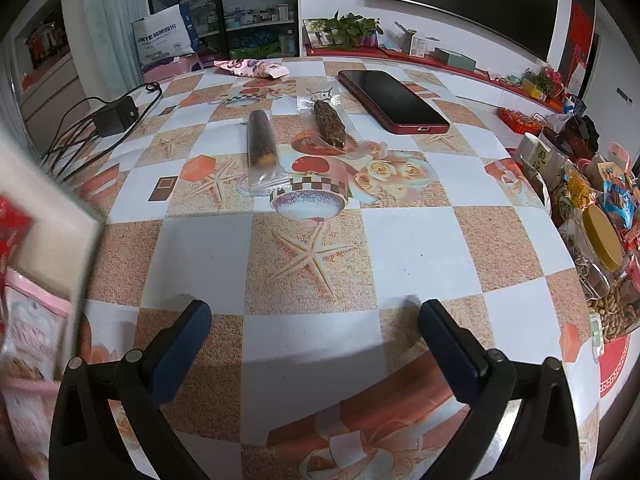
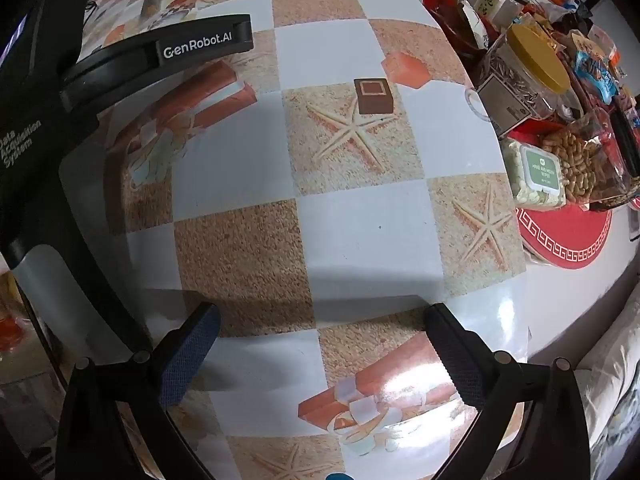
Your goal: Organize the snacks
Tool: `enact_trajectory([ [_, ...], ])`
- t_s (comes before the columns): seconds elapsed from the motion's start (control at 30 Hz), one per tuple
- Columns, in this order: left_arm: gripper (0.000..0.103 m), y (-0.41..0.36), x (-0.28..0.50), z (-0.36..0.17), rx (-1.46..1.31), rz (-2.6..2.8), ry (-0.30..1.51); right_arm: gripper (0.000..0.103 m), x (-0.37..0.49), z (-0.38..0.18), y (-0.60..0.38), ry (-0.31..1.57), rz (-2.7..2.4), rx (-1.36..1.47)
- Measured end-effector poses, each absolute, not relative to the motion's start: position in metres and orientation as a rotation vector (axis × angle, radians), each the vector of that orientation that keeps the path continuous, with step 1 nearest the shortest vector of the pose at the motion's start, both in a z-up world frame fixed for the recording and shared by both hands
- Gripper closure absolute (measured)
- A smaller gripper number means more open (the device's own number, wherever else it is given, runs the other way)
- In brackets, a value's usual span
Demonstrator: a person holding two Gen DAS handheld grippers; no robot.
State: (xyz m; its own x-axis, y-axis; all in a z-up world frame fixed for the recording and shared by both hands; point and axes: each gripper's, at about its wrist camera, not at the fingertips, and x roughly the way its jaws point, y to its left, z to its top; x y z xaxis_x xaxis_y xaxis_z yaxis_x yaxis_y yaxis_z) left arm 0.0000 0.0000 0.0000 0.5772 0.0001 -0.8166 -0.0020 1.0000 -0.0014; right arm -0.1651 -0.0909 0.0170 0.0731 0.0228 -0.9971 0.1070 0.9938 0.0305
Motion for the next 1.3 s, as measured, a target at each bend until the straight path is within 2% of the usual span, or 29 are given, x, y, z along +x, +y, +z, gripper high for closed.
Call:
enact_trajectory([
  [0.83, 0.000, 0.000, 0.000, 0.000, -0.002, 0.001, 0.956, 0.000, -0.163, 0.017, -0.092, 1.492, -0.068, 0.116],
  [1.3, 0.000, 0.000, 0.000, 0.000, -0.002, 0.001, 0.956, 0.000, -0.177, 0.011, -0.105, 1.626, -0.055, 0.120],
])
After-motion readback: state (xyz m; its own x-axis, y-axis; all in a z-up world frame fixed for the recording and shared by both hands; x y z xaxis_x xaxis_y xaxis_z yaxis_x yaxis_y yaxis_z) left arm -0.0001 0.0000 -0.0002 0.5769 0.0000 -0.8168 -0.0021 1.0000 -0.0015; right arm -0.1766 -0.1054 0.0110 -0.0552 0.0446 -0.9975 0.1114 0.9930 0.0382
